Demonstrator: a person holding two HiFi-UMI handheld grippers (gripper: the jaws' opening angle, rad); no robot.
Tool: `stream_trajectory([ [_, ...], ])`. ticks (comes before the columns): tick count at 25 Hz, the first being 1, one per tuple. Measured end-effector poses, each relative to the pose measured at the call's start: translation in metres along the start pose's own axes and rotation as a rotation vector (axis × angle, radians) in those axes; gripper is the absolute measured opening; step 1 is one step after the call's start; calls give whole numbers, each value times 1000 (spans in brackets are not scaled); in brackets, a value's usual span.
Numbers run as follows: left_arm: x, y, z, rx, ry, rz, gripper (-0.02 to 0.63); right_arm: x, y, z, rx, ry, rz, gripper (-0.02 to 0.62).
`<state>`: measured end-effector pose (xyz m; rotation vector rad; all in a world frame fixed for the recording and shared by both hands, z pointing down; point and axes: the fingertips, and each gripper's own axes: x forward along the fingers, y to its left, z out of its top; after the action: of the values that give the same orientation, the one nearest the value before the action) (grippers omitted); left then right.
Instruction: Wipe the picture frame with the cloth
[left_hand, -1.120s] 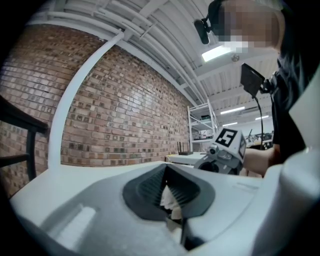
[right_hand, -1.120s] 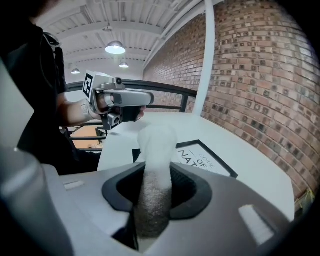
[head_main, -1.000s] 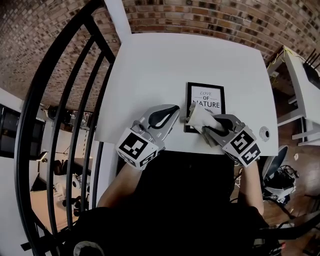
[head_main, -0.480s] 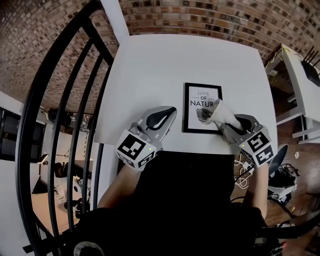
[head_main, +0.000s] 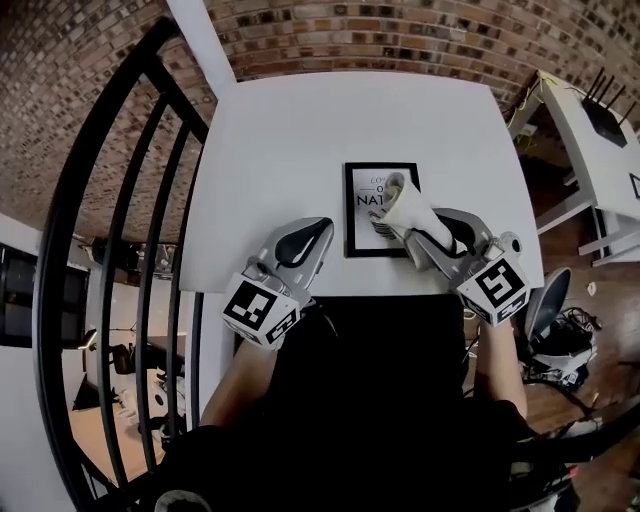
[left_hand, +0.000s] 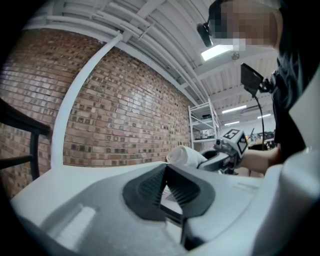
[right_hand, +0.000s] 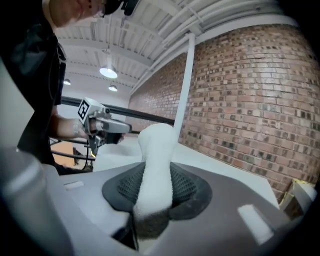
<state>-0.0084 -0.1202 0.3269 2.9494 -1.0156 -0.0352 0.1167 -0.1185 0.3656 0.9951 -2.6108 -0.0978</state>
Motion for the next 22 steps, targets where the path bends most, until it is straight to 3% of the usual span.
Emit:
stream_trajectory([
  [3,-6,-5,4,9,-5,27,2,-5,7,19,74,-141,23,127],
  [6,-17,-16,-2,10,-4,48,2,-10,22,25,135,-211,52,127],
  [12,-42,-42,-15,-3,8,67,2,-21,61,13,128,-225,93,127],
  [22,-34,-64,-17,0,8,48,2,-51,61,14,144,-276,73,127],
])
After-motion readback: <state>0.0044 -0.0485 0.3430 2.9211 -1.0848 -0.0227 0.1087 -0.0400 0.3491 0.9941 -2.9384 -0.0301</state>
